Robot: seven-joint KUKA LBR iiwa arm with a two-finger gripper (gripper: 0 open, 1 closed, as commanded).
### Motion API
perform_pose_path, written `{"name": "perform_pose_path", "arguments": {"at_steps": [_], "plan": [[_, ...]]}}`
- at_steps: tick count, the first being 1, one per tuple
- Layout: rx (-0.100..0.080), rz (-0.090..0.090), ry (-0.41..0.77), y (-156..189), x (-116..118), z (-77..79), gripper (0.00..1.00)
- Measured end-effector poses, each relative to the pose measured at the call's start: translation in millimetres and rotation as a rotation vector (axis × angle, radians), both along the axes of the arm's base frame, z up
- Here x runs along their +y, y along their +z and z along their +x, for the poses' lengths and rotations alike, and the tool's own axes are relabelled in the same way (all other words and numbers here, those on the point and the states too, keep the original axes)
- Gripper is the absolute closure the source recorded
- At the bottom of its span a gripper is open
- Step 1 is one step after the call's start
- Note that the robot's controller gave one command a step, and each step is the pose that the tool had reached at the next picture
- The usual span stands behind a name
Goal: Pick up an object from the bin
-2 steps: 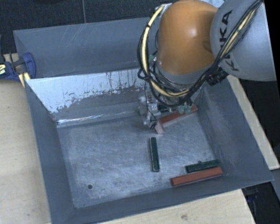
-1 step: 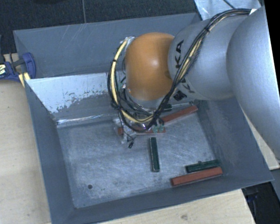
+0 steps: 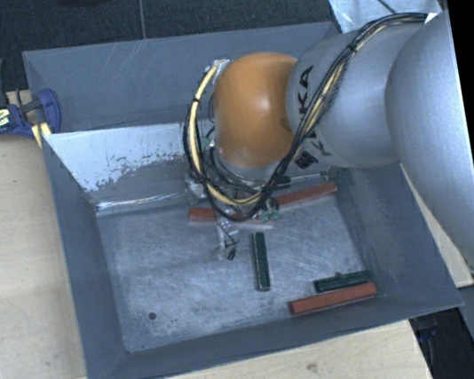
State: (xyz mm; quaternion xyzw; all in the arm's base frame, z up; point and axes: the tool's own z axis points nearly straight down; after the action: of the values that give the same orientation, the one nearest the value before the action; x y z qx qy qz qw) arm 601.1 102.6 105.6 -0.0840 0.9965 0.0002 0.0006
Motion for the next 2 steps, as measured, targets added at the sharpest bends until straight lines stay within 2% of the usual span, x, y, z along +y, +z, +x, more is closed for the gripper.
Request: {"name": "perform_pose_path", "arguments": {"at_steps": [1, 2], "plan": [[0.0, -0.001, -0.056, -36.6, -52.0, 22.6, 0.0], [-0.004, 0.001, -0.054, -33.2, -48.5, 23.6, 1.0]]}}
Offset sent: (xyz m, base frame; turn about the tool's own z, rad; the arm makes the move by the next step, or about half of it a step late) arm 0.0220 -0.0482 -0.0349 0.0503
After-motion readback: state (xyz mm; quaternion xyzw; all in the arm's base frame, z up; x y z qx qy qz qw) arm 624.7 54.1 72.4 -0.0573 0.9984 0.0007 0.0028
